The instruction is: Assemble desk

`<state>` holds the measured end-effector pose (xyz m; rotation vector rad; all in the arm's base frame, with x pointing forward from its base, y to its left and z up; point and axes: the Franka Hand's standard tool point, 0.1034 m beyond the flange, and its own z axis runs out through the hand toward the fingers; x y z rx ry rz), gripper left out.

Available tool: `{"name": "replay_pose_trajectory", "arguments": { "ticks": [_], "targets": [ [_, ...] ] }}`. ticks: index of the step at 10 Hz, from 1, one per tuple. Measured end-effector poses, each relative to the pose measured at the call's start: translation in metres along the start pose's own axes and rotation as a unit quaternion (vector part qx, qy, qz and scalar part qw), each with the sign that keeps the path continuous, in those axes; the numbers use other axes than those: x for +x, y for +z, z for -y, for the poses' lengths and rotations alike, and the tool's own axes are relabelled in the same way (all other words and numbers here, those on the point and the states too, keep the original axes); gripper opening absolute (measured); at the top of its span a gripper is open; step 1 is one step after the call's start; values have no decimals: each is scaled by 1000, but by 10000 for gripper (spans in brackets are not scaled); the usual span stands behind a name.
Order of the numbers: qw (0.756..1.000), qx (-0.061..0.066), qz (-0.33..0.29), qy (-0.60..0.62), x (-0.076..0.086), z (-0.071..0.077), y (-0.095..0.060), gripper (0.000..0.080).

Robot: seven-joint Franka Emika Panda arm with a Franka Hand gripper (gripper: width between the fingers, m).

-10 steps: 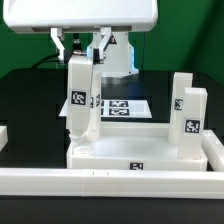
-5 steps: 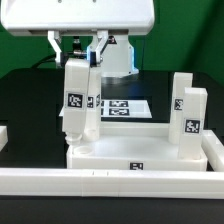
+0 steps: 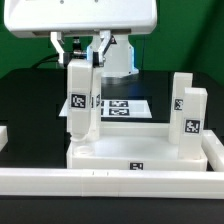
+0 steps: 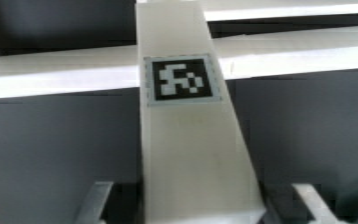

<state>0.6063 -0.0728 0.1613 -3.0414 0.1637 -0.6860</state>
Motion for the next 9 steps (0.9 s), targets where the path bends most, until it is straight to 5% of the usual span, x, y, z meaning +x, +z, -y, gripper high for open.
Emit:
{"name": "replay_pose_trajectory", "arguments": {
  "ticks": [9],
  "targets": [
    [1000,1,11,0,-11,10,14,292]
  ]
}}
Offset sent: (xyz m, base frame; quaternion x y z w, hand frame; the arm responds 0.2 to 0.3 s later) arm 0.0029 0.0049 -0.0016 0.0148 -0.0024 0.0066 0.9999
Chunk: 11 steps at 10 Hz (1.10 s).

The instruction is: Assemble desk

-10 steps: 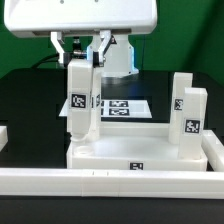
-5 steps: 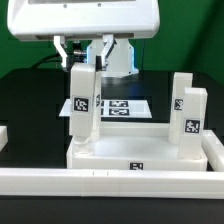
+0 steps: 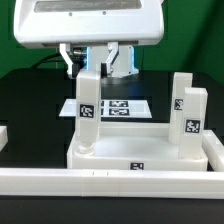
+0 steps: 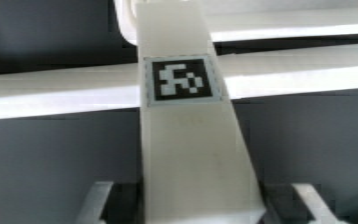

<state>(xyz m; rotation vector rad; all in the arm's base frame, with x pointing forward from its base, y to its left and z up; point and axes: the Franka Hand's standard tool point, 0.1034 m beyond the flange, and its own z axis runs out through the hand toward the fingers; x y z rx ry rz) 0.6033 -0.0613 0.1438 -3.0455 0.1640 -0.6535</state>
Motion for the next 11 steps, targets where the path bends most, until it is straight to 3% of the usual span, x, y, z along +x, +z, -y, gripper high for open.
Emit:
{"name": "replay_pose_trajectory", "arguments": {
  "ticks": [6,11],
  "targets": [
    [1000,-4,4,1,-6,-4,6,292],
    [999,-23,-24,-3,-4,-7,7,292]
  ]
}}
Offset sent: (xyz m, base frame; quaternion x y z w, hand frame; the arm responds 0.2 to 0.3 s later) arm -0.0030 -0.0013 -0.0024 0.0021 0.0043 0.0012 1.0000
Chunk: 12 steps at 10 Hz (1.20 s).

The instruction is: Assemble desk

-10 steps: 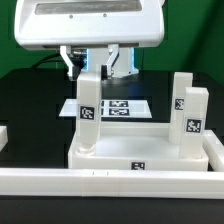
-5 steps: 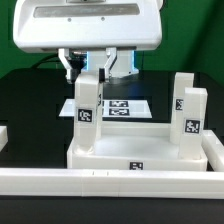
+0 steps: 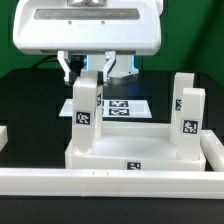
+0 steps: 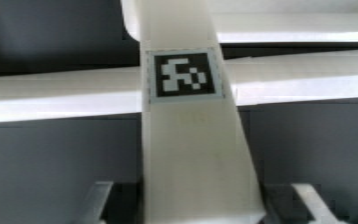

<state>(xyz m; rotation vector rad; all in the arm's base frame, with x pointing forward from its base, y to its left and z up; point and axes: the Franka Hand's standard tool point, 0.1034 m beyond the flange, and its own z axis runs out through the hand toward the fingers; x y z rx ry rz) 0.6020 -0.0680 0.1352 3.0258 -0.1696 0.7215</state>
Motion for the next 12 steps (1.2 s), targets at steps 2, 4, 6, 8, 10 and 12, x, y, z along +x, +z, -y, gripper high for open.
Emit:
{"name": "replay_pose_trajectory", "arguments": {
  "ticks": [2,4,6,8,10,12],
  "targets": [
    [1000,-4,-5,0,0,-1,0,292],
    [1000,-4,-5,0,0,-1,0,292],
    [1000,-4,-5,0,0,-1,0,577],
    [1000,-2,0,3,1,-5,-2,636],
    [1000,-1,2,7,4,-10,-6,646],
    [1000,13,12,19,10,-10,-18,648]
  ]
}}
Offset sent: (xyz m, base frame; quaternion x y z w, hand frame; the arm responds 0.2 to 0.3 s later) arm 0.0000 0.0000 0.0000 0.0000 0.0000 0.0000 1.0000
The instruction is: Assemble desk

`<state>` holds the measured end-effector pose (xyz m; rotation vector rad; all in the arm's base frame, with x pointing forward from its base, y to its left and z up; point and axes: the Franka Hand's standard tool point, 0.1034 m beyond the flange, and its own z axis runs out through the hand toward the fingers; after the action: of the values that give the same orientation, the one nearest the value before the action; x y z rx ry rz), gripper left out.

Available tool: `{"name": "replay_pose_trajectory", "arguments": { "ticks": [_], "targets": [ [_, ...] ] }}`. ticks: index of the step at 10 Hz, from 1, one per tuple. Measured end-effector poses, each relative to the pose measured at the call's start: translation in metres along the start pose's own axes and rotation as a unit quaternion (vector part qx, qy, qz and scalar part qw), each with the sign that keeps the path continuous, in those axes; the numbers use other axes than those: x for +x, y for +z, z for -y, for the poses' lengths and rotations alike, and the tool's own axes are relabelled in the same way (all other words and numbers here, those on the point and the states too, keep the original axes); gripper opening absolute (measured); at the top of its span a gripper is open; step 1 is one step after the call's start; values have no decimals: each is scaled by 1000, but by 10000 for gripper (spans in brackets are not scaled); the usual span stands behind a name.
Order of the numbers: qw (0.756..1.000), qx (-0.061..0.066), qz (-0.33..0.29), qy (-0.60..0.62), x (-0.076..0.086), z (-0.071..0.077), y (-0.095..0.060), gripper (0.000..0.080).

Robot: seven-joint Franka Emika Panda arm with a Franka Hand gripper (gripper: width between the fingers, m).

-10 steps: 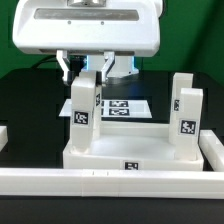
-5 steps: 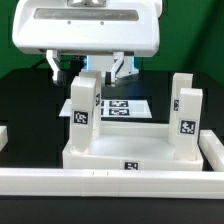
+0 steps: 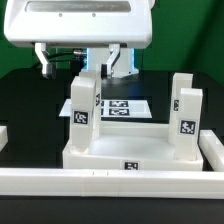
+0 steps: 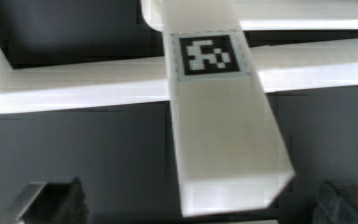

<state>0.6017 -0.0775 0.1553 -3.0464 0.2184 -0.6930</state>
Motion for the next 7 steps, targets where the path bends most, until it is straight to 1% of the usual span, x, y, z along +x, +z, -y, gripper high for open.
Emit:
{"name": "replay_pose_trajectory", "arguments": {
  "ticks": [1,2,3,4,5,6,7],
  "targets": [
    [1000,2,5,3,-3,1,2,648],
    [1000,9,17,7,-5,4,3,648],
    [1000,8,18,8,-6,3,4,648],
    [999,16,43,14,-13,5,9,648],
    [996,26,80,14,-15,7,12,648],
    [993,34,115,8,-15,7,14,648],
    [990,38,134,8,-14,5,16,648]
  ]
}}
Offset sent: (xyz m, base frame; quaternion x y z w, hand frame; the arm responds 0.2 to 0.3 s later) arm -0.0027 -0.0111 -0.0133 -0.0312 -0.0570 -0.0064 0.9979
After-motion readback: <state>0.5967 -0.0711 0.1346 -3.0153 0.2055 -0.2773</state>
